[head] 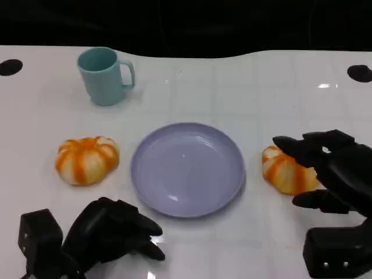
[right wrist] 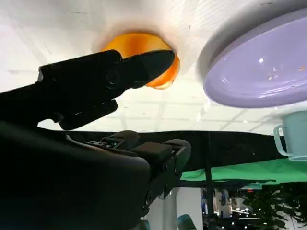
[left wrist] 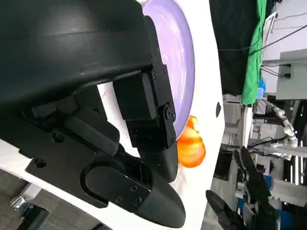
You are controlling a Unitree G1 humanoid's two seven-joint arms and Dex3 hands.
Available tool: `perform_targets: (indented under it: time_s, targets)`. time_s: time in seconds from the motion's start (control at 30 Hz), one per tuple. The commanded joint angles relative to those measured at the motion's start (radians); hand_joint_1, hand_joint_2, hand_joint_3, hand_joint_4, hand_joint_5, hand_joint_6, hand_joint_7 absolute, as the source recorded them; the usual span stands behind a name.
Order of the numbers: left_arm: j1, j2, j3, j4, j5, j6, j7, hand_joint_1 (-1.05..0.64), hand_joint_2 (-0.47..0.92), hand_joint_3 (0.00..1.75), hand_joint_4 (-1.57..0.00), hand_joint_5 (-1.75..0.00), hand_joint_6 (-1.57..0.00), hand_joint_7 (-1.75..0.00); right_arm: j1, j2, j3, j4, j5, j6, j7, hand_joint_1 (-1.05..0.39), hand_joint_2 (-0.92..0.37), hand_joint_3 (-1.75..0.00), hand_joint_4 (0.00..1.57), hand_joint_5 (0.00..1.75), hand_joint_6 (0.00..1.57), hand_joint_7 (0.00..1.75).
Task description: Grasp the bread from the table and place it into the plate.
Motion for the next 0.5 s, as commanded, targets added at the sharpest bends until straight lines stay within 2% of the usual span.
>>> perform_targets:
  time_s: [0.03, 0.2, 0.5]
  targets:
    - [0.011, 0.012, 0.000, -0.015, 0.006, -0.001, 0.017, -1.05, 0.80, 0.00, -1.57, -0.23, -1.55, 0.00, -0.068, -0.006, 0.049, 0.096, -0.033, 0.034, -0.036, -0.65, -0.87, 0.00, 0.15, 0.30, 0.26, 0.00]
    - [0.014, 0.012, -0.001, -0.020, 0.002, 0.005, 0.017, -1.05, 0.80, 0.00, -1.57, -0.23, -1.55, 0.00, -0.103, -0.007, 0.085, 0.154, -0.028, 0.049, -0.061, -0.66, -0.88, 0.00, 0.15, 0.29, 0.24, 0.00]
    - [0.028, 0.010, 0.000, -0.046, -0.004, 0.024, 0.015, -1.05, 0.78, 0.00, -1.57, -0.23, -1.55, 0.00, -0.244, 0.037, 0.192, 0.437, -0.051, 0.077, -0.136, -0.67, -0.87, 0.00, 0.14, 0.28, 0.24, 0.00]
